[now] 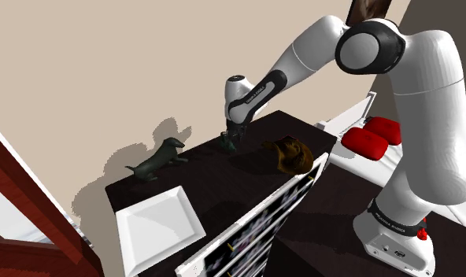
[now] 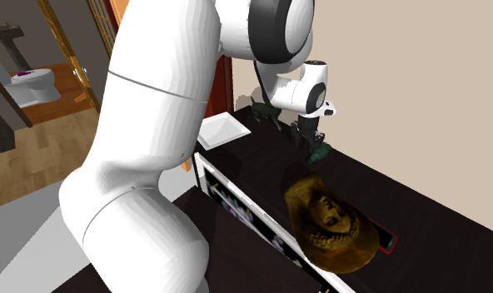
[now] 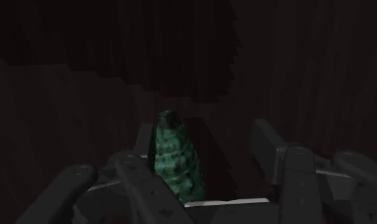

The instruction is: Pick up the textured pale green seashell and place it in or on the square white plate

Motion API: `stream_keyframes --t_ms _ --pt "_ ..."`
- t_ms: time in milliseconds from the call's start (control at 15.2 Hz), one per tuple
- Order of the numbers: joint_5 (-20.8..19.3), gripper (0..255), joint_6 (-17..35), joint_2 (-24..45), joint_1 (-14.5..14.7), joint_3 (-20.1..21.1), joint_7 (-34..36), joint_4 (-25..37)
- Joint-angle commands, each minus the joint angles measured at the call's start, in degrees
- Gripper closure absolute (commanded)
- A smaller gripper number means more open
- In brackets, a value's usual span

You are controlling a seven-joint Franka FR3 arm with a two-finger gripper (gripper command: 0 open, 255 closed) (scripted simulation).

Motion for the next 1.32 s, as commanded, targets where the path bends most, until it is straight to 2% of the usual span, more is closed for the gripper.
stream_keyframes --t_ms 0,330,858,1254 --pt "0.8 0 2.3 2.4 -1.1 0.1 -0.7 1.7" --pt "3.4 0 7.8 10.3 -4.8 1.2 -3.1 8.9" --pt "3.3 0 10.0 16.0 -4.7 1.1 -3.1 12.4" --pt "3.3 0 10.0 16.0 -4.7 1.1 -3.1 12.4"
